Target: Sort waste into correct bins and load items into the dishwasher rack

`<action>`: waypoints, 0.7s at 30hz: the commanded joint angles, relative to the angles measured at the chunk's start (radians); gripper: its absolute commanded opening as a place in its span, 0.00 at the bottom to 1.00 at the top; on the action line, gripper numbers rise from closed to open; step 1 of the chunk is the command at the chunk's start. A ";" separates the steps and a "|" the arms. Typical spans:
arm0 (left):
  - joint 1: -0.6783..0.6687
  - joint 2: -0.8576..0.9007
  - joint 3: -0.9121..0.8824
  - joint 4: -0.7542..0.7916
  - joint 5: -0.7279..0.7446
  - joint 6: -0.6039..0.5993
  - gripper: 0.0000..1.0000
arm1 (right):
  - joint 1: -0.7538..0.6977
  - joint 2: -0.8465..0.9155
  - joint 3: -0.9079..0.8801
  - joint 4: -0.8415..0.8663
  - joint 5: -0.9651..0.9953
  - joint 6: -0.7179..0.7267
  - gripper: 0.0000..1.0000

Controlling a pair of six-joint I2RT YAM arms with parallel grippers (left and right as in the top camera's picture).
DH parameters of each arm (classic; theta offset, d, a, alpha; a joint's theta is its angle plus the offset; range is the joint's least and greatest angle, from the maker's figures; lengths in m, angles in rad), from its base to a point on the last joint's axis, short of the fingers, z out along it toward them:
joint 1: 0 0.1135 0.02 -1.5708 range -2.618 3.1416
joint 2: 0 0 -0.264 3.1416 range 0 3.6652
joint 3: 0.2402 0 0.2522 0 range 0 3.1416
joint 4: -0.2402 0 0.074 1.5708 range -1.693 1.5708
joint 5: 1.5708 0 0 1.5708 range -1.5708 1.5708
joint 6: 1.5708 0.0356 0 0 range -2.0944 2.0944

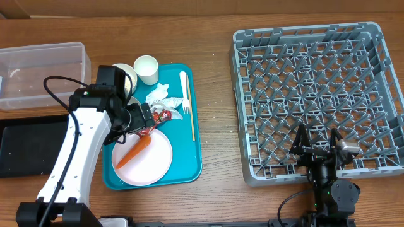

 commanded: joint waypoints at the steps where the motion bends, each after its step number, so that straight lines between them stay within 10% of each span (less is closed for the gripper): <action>1: -0.008 0.007 0.019 0.001 0.015 -0.011 1.00 | 0.005 -0.010 -0.010 0.006 0.010 -0.001 1.00; 21: -0.007 -0.032 0.020 -0.025 0.013 0.019 1.00 | 0.005 -0.010 -0.010 0.006 0.010 -0.001 1.00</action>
